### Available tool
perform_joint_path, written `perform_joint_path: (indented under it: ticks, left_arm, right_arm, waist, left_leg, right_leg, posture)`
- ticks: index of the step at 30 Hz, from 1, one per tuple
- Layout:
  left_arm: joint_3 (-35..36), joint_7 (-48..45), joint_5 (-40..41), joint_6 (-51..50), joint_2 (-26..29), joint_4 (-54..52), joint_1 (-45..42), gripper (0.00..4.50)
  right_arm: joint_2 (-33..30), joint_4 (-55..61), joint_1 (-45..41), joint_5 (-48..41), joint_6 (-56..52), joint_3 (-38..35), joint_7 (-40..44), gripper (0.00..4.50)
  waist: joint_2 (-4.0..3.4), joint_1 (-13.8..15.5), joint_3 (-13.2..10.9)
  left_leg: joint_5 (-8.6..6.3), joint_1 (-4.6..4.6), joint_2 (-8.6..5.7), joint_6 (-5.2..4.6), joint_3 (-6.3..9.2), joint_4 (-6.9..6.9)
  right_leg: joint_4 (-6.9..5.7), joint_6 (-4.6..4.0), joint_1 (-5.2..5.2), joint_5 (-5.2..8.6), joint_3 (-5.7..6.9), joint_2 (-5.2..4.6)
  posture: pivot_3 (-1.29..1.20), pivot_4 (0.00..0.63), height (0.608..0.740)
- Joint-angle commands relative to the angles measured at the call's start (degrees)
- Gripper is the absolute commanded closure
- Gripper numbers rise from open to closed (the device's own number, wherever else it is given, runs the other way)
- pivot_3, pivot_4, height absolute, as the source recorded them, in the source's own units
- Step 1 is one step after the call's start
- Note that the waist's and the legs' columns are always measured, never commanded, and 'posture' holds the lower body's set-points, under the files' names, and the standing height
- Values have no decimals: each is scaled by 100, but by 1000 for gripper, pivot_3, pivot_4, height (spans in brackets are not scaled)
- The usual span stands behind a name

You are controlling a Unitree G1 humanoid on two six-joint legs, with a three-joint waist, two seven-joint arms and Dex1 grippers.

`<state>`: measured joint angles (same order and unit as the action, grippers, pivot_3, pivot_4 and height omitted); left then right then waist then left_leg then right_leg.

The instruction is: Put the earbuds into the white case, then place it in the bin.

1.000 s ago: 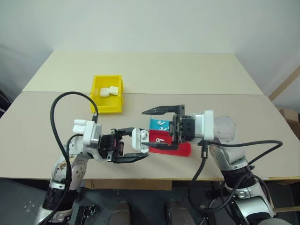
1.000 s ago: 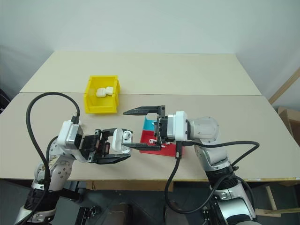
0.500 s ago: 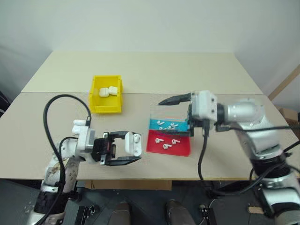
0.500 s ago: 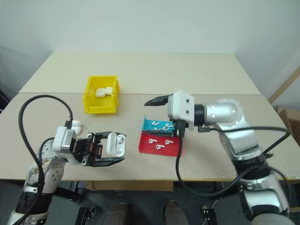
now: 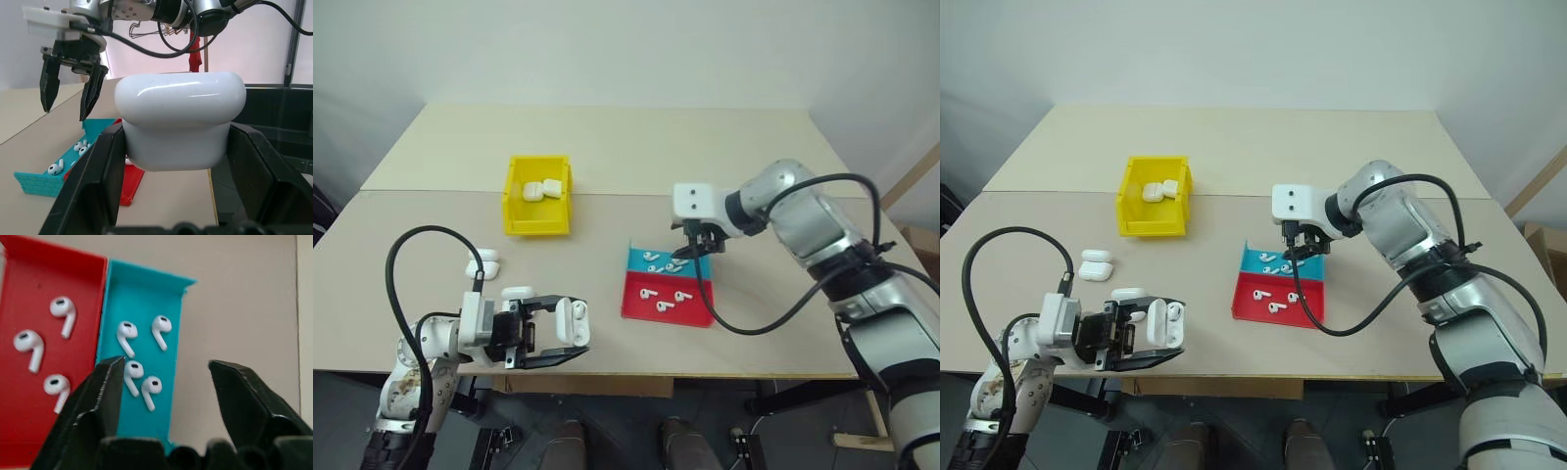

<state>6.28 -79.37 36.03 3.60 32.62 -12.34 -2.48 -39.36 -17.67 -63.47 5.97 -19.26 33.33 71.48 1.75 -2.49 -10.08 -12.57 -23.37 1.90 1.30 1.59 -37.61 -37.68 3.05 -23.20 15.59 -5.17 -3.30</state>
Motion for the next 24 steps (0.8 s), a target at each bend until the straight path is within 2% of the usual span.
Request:
perform_joint_path:
  ticks: [1, 10, 17, 24]
  left_arm:
    - [-3, 107, 23, 130, -43, -264, 18, 1717]
    - [-52, 280, -76, 242, -54, -329, 125, 1717]
    - [-69, 413, -128, 263, -57, -395, 169, 1717]
    - [-91, 500, -180, 279, -68, -448, 219, 1717]
  right_arm:
    - [128, -520, -254, 397, 669, 14, 47, 1508]
    - [689, -1861, -518, 1117, 1985, 105, 71, 1508]
    - [852, -2563, -636, 1599, 2817, 149, -170, 1508]
    - [977, -3036, -728, 1876, 3137, 89, -284, 1508]
  waist:
    - [0, -5, 0]
    - [-5, -32, -3]
    - [-8, -24, -5]
    - [-10, -35, -6]
  left_leg:
    - [0, -1, 0, 0, -1, 0]
    - [0, 7, 1, 0, -2, 1]
    - [0, 8, 0, 0, -1, 1]
    - [0, 10, 0, 0, -2, 2]
  right_leg:
    - [0, 0, 0, 0, 0, 0]
    - [-7, -2, 1, -1, -2, 1]
    - [-8, -2, 2, -1, -2, 0]
    - [-11, -3, 2, -1, -3, 0]
  posture:
    - [0, 150, 740]
    - [0, 150, 740]
    - [0, 150, 740]
    - [0, 150, 740]
